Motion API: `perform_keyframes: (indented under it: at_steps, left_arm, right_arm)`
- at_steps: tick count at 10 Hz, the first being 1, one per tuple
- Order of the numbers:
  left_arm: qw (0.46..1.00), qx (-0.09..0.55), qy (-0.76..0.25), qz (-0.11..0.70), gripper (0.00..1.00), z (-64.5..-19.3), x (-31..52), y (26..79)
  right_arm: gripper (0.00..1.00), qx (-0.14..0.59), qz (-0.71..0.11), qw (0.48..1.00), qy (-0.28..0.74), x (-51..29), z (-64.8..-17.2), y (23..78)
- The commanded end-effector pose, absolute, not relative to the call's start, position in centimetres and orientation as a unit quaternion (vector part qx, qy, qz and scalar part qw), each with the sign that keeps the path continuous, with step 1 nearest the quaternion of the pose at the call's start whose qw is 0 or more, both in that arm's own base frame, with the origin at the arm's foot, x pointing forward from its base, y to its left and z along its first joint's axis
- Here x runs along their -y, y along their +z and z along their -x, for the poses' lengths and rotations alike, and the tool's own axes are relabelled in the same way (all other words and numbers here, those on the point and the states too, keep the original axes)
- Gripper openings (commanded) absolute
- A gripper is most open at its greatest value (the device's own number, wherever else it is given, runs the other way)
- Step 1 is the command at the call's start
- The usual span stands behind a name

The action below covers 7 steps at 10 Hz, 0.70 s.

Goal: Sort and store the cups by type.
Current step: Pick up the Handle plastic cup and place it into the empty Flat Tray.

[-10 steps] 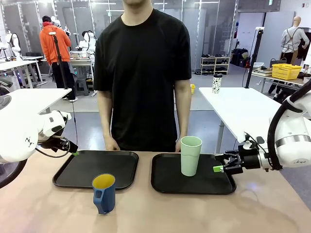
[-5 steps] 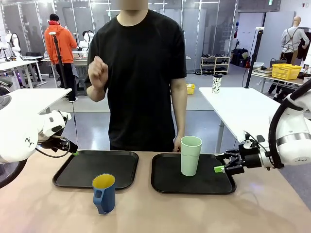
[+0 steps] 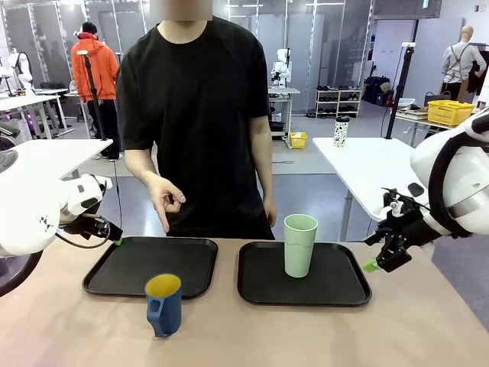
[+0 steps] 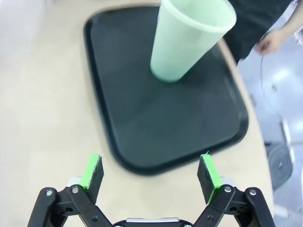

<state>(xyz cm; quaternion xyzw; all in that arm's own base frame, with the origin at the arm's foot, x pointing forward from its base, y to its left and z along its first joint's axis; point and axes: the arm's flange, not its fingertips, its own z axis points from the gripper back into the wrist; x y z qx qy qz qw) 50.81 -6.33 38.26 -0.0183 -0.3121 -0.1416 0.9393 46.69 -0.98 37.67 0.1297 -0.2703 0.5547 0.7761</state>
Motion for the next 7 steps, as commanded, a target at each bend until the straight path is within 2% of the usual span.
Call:
perform_keyframes:
  at_steps: [1, 4, 5, 7]
  left_arm:
    - [0.938, 0.313, -0.146, 0.016, 1.00, -50.8, 6.4, 38.4]
    - [0.938, 0.313, -0.146, 0.016, 1.00, -50.8, 6.4, 38.4]
    - [0.938, 0.313, -0.146, 0.016, 1.00, -50.8, 6.4, 38.4]
    - [0.938, 0.313, -0.146, 0.016, 1.00, -50.8, 6.4, 38.4]
  right_arm:
    - [1.00, 0.184, -0.132, 0.801, 0.554, -0.1, -45.5, 39.2]
    - [1.00, 0.140, -0.097, 0.816, 0.552, -0.8, -44.7, 40.0]
    - [1.00, 0.144, -0.080, 0.812, 0.560, -1.0, -44.9, 40.3]
    - [1.00, 0.154, -0.099, 0.810, 0.557, -0.4, -45.0, 38.8]
